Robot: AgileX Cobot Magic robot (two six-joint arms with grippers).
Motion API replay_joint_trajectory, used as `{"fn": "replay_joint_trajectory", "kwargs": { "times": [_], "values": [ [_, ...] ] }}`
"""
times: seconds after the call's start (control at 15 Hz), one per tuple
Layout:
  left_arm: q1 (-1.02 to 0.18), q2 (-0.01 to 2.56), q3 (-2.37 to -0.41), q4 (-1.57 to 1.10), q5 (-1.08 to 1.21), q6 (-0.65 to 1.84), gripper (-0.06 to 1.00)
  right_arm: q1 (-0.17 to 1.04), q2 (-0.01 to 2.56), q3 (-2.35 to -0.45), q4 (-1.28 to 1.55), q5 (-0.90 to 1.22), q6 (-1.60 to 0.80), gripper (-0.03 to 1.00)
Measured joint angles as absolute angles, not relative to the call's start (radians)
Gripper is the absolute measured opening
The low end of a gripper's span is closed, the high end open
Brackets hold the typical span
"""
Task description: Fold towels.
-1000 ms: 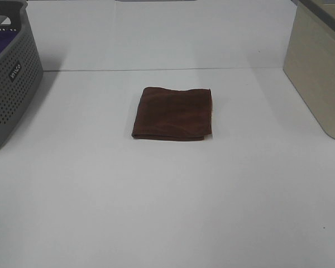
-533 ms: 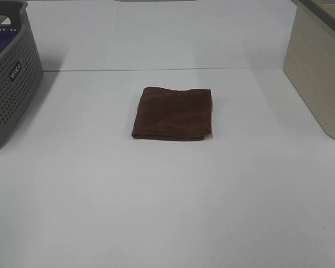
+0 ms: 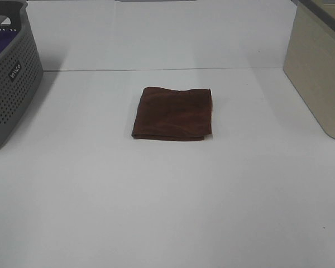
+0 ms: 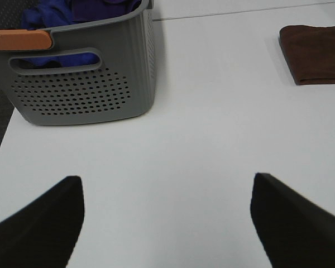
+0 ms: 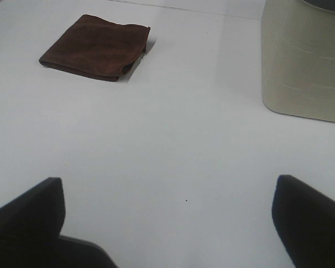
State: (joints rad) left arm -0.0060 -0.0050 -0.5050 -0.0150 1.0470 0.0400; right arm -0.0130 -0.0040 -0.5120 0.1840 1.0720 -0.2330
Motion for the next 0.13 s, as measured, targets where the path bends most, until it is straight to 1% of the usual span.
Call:
{"fn": "replay_joint_trajectory", "kwargs": {
  "times": [0.13],
  "values": [
    [-0.006,-0.005,-0.505,-0.015,1.047,0.04,0.76,-0.013,-0.004,-0.512,0.184,1.072,-0.233,0.96]
  ]
}}
